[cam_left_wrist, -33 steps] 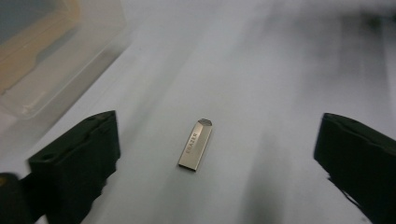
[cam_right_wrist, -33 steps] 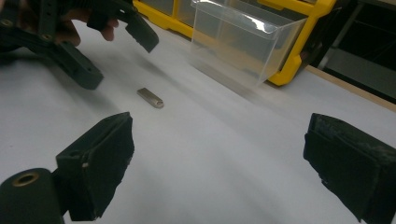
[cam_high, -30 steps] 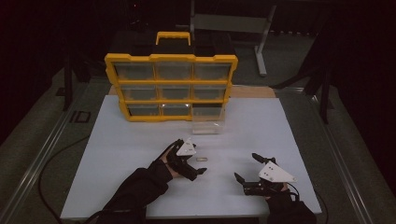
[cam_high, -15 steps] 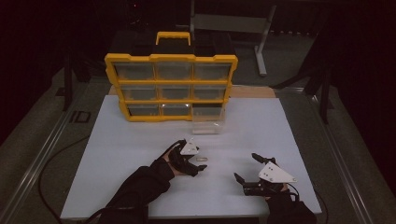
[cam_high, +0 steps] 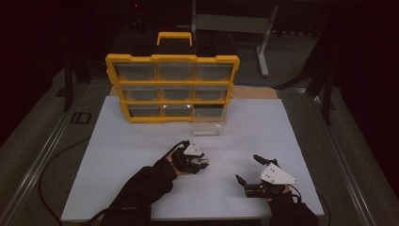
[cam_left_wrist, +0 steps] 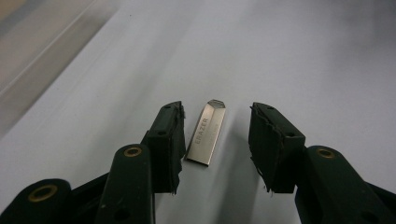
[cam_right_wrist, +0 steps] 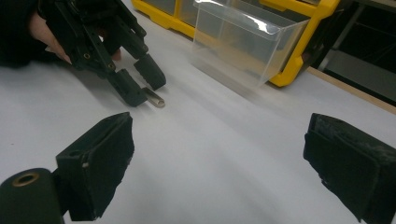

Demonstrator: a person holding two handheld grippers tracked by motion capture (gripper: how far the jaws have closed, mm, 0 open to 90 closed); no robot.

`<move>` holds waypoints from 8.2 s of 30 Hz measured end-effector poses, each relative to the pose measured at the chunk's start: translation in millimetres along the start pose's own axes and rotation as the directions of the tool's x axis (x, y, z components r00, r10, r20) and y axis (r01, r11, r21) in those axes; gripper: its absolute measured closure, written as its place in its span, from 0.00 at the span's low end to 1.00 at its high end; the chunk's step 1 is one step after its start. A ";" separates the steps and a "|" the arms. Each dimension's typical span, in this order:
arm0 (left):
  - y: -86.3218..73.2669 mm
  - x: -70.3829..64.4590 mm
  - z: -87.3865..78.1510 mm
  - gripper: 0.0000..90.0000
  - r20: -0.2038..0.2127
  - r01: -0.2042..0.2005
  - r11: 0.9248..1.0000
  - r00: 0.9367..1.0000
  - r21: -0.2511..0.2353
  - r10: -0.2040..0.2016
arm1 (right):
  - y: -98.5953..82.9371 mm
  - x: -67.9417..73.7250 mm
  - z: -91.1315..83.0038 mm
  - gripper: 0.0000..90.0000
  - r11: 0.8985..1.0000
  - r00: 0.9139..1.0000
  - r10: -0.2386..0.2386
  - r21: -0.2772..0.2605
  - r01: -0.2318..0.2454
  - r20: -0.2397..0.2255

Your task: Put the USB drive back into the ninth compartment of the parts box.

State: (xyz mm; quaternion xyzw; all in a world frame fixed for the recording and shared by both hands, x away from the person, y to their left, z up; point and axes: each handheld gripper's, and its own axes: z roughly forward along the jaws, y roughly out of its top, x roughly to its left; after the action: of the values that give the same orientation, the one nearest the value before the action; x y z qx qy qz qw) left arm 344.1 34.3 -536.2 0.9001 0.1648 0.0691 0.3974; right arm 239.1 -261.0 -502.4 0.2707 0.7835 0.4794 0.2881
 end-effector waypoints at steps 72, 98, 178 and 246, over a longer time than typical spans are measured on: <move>39.7 -9.4 -65.2 0.88 0.055 -0.050 0.998 0.997 0.031 0.049 | 0.1 -0.4 0.2 0.09 1.000 1.000 0.008 0.007 -0.008 0.010; 71.2 -0.9 -87.8 0.88 0.040 -0.065 0.998 0.997 -0.010 0.065 | 0.1 -0.4 0.1 0.09 1.000 1.000 0.007 0.006 -0.007 0.009; 122.5 77.0 -53.7 0.88 -0.200 0.161 0.977 0.962 -0.137 -0.186 | 0.1 -1.0 -0.7 0.09 1.000 1.000 0.011 -0.002 -0.011 0.001; 53.5 56.8 -106.2 0.00 -0.099 0.186 0.969 0.974 -0.161 -0.204 | -1.6 0.1 2.3 0.09 1.000 1.000 -0.005 0.022 0.005 0.001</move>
State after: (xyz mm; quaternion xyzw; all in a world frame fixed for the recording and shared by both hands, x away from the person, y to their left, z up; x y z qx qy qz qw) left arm 383.1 94.1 -425.4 0.8413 0.2694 0.0934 0.4592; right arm 240.4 -260.2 -504.8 0.2721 0.7893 0.4698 0.2867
